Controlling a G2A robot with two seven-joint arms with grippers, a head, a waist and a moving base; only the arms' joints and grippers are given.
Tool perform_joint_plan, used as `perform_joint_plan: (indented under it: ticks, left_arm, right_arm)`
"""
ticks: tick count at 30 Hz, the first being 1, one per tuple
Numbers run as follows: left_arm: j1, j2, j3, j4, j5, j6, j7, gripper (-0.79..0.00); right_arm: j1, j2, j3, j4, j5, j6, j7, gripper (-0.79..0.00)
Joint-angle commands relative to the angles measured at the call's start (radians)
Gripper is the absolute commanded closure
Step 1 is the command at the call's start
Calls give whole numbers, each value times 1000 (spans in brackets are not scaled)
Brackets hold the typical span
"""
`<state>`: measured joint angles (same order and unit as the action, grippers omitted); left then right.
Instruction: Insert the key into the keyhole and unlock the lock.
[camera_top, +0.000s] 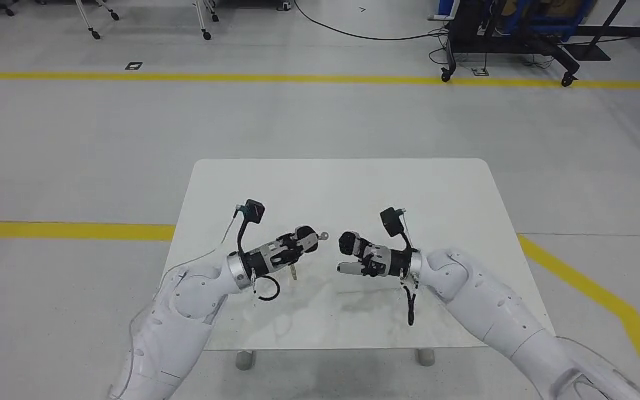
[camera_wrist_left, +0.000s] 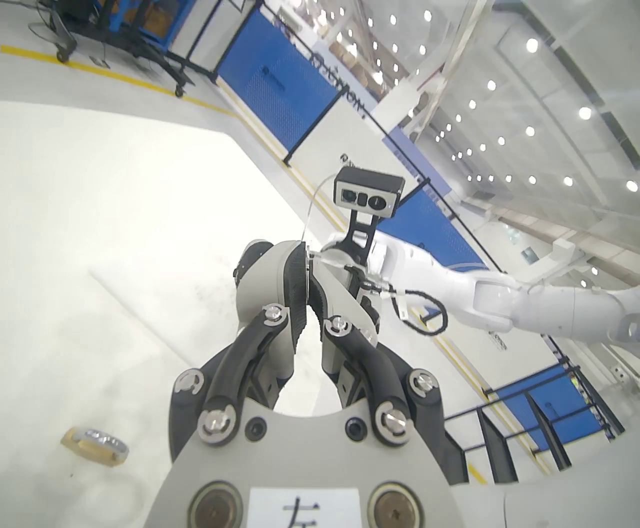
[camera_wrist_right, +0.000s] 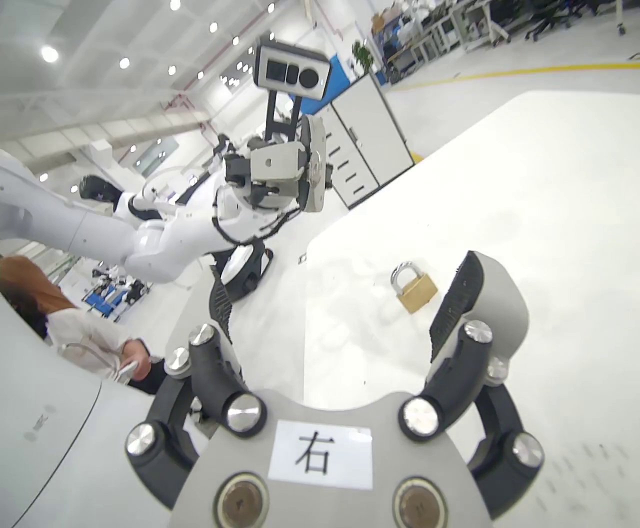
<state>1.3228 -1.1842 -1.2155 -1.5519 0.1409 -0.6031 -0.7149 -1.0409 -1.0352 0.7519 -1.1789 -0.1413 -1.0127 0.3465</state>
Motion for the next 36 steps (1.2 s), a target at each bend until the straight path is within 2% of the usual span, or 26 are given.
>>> perform_joint_plan:
  ticks: [1,3,4,6,9,13,17,23,24,32,33,36]
  left_arm:
    - [-1,7,-6,-4,-43,-6,-85,0]
    - [-3,11,2,-3,-79,-20,-145,0]
    - [-6,13,10,-1,-91,-27,-171,0]
    - [-17,15,28,11,-85,-34,-211,0]
    - [-27,15,46,23,-82,-38,-208,0]
    - [-34,17,59,31,-73,-45,-205,0]
    - [-35,19,64,34,-64,-58,-184,0]
    - [-44,22,86,33,-50,-65,-182,0]
    - [-45,23,89,34,-47,-65,-180,0]
    - [-48,27,96,41,-25,-80,-139,0]
    - [-48,28,98,41,-20,-81,-139,0]
    - [-49,30,105,41,-16,-81,-138,0]
  right_arm:
    - [-11,18,12,-32,99,0,92,-348]
    - [-17,32,11,-62,205,0,189,-354]
    - [-17,37,5,-75,258,0,240,-382]
    - [-10,42,-6,-79,353,0,330,-366]
    - [8,42,-17,-57,430,0,417,-363]
    - [21,35,-30,-36,486,0,461,-314]
    - [34,29,-55,-15,487,0,461,-336]
    - [56,19,-87,12,504,0,461,-308]
    - [59,17,-92,13,505,0,461,-296]
    - [74,12,-123,22,512,0,461,-22]
    - [76,12,-126,23,512,0,461,0]
    - [80,12,-130,27,515,0,461,0]
